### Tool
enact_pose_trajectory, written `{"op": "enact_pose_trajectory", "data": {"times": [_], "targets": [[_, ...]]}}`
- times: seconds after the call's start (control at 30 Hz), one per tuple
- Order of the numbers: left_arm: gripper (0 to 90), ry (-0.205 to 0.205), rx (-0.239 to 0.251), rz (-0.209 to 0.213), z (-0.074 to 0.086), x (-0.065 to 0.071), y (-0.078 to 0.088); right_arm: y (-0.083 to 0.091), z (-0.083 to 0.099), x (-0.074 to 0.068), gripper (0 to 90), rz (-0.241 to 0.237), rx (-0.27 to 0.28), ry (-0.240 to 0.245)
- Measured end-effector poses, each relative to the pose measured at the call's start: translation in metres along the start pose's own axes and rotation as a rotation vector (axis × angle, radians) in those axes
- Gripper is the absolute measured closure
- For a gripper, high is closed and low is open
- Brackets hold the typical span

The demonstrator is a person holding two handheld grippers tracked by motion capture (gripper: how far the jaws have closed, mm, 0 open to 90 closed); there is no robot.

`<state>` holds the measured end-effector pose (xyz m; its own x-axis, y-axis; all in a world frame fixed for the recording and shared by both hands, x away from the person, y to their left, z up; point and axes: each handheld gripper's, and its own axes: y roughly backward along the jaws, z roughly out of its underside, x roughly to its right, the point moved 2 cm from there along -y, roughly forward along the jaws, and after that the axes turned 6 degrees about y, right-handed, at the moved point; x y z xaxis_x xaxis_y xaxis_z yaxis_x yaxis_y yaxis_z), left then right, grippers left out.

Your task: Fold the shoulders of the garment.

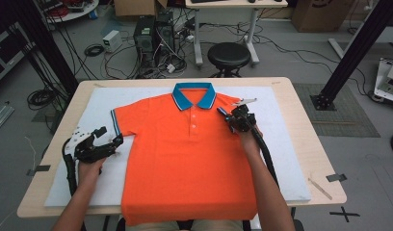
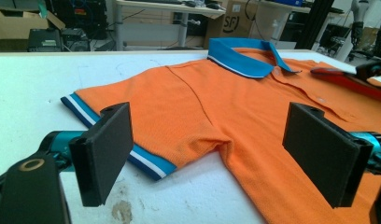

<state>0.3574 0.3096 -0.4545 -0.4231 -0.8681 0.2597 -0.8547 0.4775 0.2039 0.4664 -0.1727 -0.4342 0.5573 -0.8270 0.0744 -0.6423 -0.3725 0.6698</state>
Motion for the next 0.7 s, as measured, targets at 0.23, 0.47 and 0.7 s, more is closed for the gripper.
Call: {"op": "enact_pose_trajectory", "data": {"times": [0.23,0.47,0.7], "targets": [[16.3,0.001,0.000,0.001,0.000,0.000,0.000,-0.005,0.002,-0.004,79.4,-0.052,-0.028,-0.020],[16.3,0.003,0.000,0.003,0.000,0.000,0.000,0.005,0.003,0.004,72.9,-0.001,0.019,-0.087],[16.3,0.002,-0.001,0.002,0.000,0.000,0.000,-0.001,0.022,0.007,78.1,0.009,-0.094,-0.061]]}}
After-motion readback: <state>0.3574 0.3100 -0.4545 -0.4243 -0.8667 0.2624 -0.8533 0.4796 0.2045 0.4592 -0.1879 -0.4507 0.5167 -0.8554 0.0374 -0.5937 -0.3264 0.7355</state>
